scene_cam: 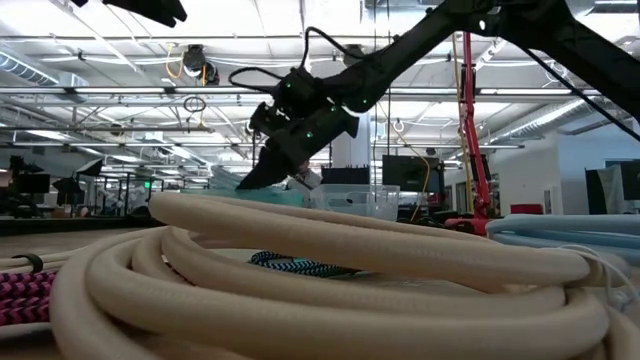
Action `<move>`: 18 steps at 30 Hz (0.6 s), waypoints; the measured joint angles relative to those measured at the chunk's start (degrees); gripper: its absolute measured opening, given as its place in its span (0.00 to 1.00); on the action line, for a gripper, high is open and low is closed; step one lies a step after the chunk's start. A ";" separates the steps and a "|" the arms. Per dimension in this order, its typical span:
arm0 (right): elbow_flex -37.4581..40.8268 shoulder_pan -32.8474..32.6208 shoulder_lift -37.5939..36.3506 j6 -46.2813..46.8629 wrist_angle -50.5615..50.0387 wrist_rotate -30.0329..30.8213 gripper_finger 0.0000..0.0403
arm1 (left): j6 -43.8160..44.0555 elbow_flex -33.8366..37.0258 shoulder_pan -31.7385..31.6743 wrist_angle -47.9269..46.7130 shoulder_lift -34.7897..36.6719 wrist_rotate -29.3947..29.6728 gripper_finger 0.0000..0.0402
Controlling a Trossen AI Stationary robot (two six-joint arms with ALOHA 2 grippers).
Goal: Pick and place items into bin
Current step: Put the top blue HDMI cable into the green bin, then move the blue HDMI cable to the center of the table
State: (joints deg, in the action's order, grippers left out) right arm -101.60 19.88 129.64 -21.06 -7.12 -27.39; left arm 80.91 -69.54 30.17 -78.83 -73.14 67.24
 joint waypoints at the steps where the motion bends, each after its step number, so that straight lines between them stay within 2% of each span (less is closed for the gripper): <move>1: 0.00 0.00 -0.03 0.00 0.04 0.15 0.02 | -0.17 0.00 0.00 -0.02 0.00 -0.02 0.28; 6: -0.02 0.00 -0.20 -0.18 0.40 0.36 0.03 | -0.21 0.00 0.00 -0.02 0.00 -0.13 0.28; 9: 0.00 0.00 -0.17 0.53 1.63 1.68 0.13 | -0.19 0.00 0.00 -0.04 0.00 -0.17 0.28; 14: 0.00 -0.49 -0.20 0.75 1.78 7.82 0.32 | -0.19 0.00 0.00 -0.10 0.00 -0.23 0.28; 18: 0.00 -1.33 -0.69 0.24 3.05 8.10 0.42 | -0.19 0.00 0.00 -0.15 0.00 -0.24 0.28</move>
State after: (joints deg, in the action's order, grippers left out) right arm -101.60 18.55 128.96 -20.82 -4.07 -19.29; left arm 80.73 -69.54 30.17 -78.98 -73.14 67.00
